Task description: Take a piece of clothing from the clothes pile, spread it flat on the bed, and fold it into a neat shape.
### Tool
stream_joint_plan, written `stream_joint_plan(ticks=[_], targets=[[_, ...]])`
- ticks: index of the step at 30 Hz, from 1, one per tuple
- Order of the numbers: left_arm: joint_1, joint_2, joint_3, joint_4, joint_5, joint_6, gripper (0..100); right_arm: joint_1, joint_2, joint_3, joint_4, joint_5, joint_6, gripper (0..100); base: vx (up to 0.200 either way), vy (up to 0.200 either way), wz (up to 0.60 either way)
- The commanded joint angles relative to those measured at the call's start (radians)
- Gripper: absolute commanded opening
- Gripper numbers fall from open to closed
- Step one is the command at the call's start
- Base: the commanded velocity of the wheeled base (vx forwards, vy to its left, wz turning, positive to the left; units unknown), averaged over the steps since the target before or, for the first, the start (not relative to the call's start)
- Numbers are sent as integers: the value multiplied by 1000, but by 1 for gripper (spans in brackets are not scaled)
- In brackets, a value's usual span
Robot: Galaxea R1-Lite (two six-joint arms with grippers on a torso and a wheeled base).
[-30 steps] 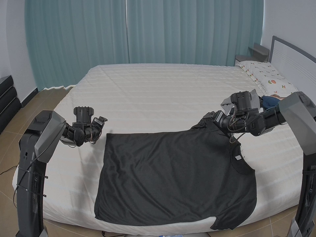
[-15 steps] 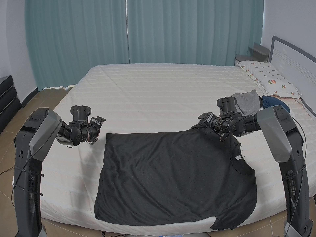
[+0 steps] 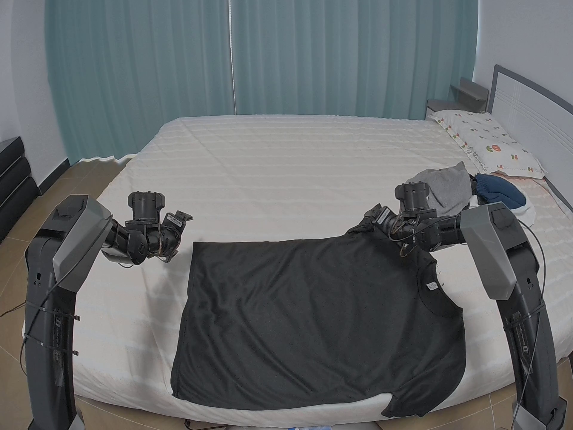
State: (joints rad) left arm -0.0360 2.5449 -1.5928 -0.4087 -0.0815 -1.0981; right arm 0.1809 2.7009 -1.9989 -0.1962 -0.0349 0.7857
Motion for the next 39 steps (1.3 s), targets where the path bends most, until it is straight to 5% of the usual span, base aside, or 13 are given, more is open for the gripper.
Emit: stream_joint_plan(ticks=[1,17,39], targets=[[-2,8,-19,1,0,6,100,-37,-52,2,-2,1,-25,100,0,0,0],[-9,14,-44,7,-1,12,100,-139,-36,100,-3,12,-212,100,0,0,0],[-19,28,-44,8,0,40,100,-146,88,40,-129,9,-257,100,0,0,0]])
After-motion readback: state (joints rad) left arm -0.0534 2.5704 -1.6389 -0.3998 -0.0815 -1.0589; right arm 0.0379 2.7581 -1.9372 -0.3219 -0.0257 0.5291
